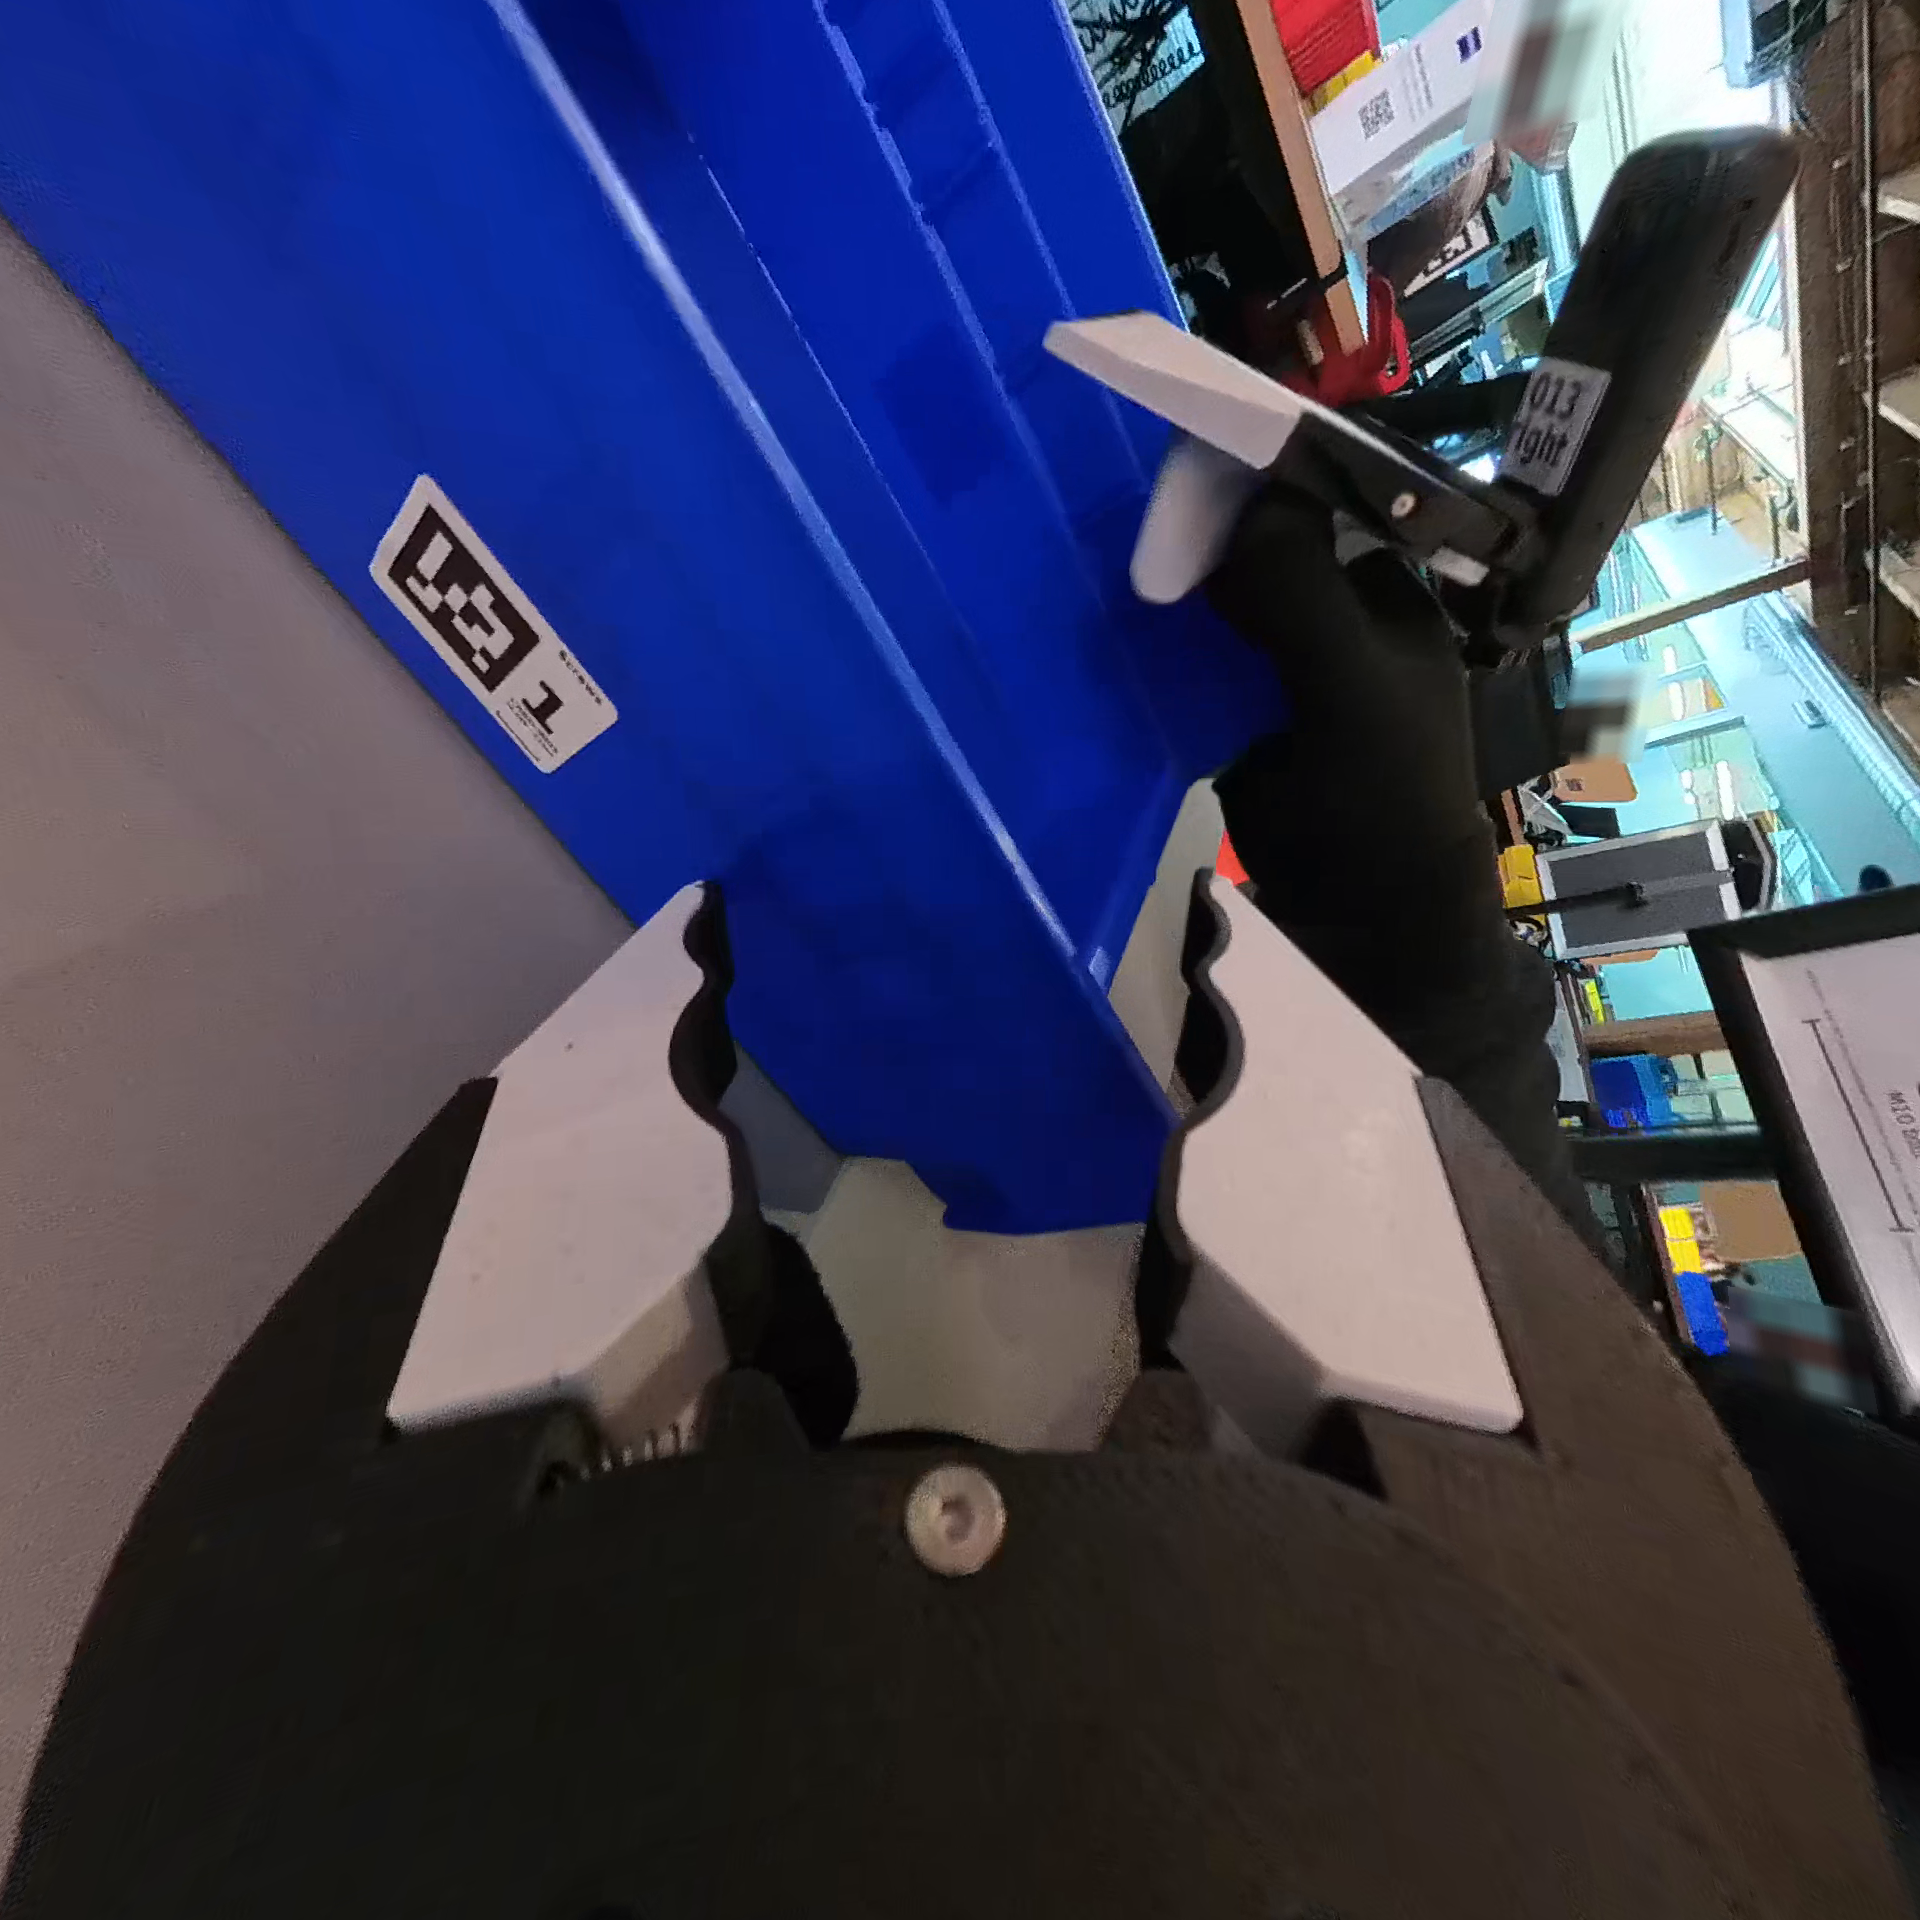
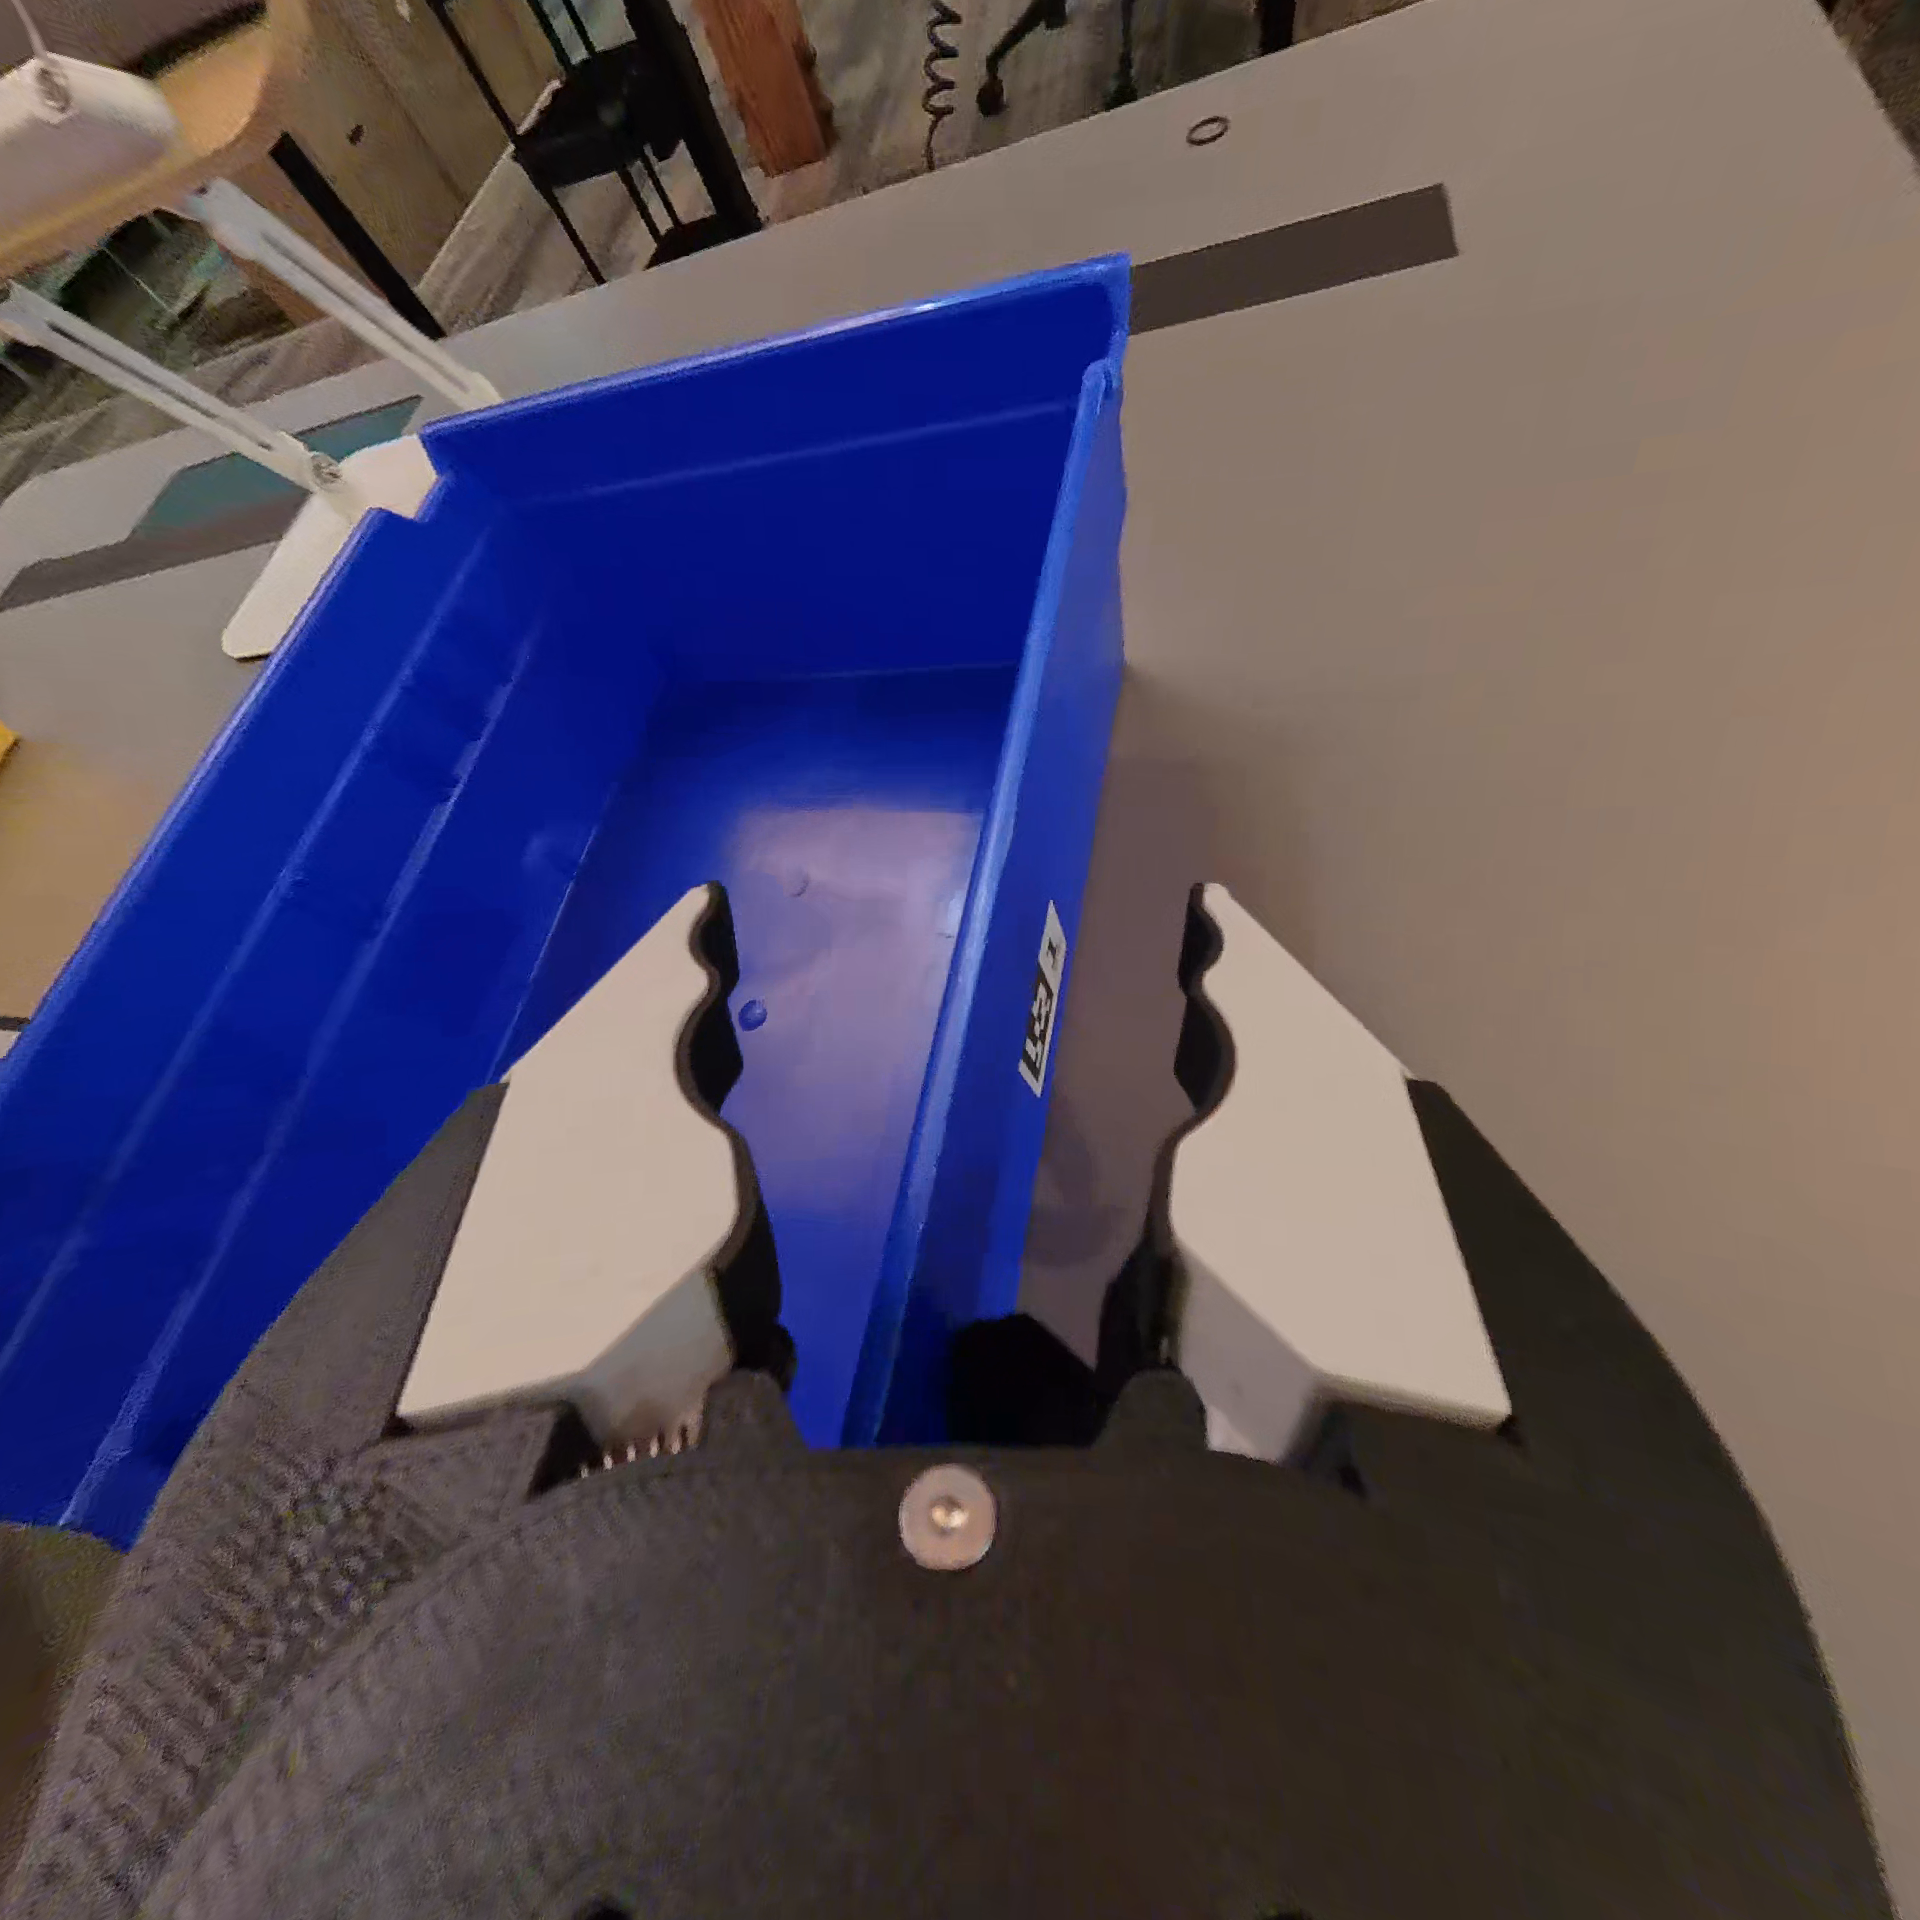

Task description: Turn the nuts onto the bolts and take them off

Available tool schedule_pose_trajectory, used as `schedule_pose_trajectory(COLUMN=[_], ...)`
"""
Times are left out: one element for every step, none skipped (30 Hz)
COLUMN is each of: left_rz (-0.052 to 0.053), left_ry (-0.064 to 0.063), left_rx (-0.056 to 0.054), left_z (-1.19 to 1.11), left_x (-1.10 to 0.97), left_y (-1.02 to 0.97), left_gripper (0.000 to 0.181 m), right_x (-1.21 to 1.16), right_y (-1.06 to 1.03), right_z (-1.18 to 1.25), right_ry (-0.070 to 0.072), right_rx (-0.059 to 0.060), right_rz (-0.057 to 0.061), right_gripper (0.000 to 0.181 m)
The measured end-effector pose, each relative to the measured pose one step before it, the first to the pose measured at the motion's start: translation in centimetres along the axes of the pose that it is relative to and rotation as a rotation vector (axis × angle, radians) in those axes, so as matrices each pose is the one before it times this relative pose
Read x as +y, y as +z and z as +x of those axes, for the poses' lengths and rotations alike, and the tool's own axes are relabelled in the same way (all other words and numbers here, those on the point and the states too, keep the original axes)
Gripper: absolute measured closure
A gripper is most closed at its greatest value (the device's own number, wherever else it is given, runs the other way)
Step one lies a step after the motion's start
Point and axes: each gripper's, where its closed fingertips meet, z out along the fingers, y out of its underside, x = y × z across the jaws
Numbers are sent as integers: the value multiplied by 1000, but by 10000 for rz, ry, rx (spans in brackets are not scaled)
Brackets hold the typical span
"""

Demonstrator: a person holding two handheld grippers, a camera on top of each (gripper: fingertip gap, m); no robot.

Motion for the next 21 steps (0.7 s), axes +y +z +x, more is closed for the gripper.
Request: schedule_pose_trajectory(left_rz=[11, 49, 89, 88, -43, -150, -40, 188, 236, 169, 226, 316, 309, 251, 290, 334, 335, 272, 222, 203, 111], left_ry=[-14, 16, 22, -68, -80, -66, -26, 202, 328, 282, 297, 391, 498, 443, 380, 350, 296, 185, 85, 147, 196], left_rx=[60, 32, 27, 127, 176, 206, 179, 33, -49, -83, -85, -223, -389, -466, -538, -738, -888, -981, -1090, -1198, -1304], left_z=[59, -76, -176, -68, 63, 173, 311, 378, 418, 399, 442, 264, -56, -362, -714, -1317, -1911, -2471, -2984, -3396, -3767], left_x=[-309, -368, -397, -392, -220, -24, -24, -169, -220, -197, -332, -526, -568, -530, -608, -665, -628, -523, -403, -310, -82], left_y=[410, 402, 353, 236, 82, -94, -434, -854, -1181, -1422, -1731, -2088, -2386, -2629, -2872, -3071, -3183, -3174, -3121, -2957, -2730], left_gripper=[95, 95, 97, 97, 97, 97, 96, 96, 96, 97, 97, 97, 98, 98, 98, 100, 101, 102, 102, 102, 102], right_x=[-265, -221, -187, -168, -262, -531, -743, -811, -832, -996, -1237, -1381, -1414, -1302, -1279, -1328, -1331, -1278, -1105, -869, -708], right_y=[164, 245, 294, 282, 156, -65, -306, -524, -645, -784, -945, -1012, -950, -832, -724, -653, -523, -301, -61, 166, 327], right_z=[560, 658, 613, 457, 367, 432, 533, 443, 283, 226, 150, -126, -677, -1174, -1426, -1601, -1912, -2264, -2486, -2468, -2350], right_ry=[-114, -84, 11, 113, 143, 49, -168, -305, -255, -279, -408, -473, -419, -318, -263, -216, -114, -22, 0, -46, -98], right_rx=[110, 155, 80, -52, -71, 87, 300, 349, 285, 333, 418, 371, 127, -108, -193, -245, -389, -554, -650, -619, -527], right_rz=[-33, -31, -19, -15, 42, 180, 274, 275, 248, 305, 394, 413, 369, 249, 208, 265, 299, 310, 264, 141, 75], right_gripper=[97, 98, 98, 95, 86, 72, 62, 61, 61, 58, 57, 58, 61, 63, 65, 69, 74, 76, 79, 81, 82])
